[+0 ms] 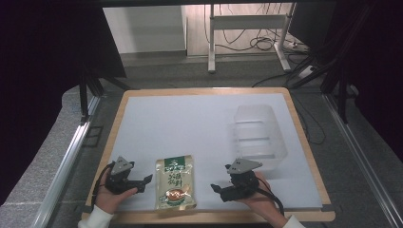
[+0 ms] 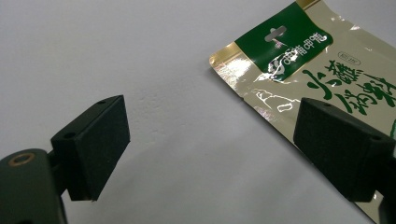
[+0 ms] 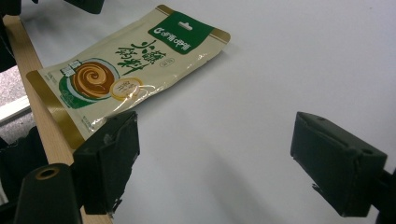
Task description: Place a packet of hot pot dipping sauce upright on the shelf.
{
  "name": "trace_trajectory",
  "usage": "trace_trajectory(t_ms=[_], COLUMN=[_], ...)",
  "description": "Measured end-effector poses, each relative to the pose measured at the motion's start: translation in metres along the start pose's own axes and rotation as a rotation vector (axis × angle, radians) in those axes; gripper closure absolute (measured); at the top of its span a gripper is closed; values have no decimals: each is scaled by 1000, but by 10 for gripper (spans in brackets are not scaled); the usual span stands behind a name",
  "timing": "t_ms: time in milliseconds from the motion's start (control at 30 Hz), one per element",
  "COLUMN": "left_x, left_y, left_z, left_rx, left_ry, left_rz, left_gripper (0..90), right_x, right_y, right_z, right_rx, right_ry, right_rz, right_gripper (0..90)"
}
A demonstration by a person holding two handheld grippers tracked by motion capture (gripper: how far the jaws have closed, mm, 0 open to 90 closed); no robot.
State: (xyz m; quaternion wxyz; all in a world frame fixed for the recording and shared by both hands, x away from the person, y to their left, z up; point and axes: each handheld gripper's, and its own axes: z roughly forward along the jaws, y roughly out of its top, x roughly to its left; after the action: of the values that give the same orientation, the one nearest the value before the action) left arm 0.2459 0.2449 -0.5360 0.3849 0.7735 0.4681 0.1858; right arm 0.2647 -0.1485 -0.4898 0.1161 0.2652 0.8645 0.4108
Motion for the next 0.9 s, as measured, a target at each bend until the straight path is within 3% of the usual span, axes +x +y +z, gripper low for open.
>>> trace_trajectory(t_ms=[200, 567, 700, 767, 900], left_x=[-1, 0, 0, 0, 1], left_y=[0, 0, 0, 0, 0], left_z=[1, 0, 0, 0, -1], left_rx=[5, 0, 0, 1, -5], left_ry=[1, -1, 0, 0, 0], left_rz=[7, 4, 4, 3, -3], left_gripper=[107, 106, 107, 107, 107], right_x=[0, 0, 1, 1, 1], right_y=[2, 3, 4, 7, 12], right_z=[1, 3, 5, 7, 6], right_rx=[1, 22, 25, 22, 19], right_ry=[29, 17, 25, 58, 44], right_rz=[27, -1, -2, 17, 6], right_gripper=[157, 161, 162, 162, 169])
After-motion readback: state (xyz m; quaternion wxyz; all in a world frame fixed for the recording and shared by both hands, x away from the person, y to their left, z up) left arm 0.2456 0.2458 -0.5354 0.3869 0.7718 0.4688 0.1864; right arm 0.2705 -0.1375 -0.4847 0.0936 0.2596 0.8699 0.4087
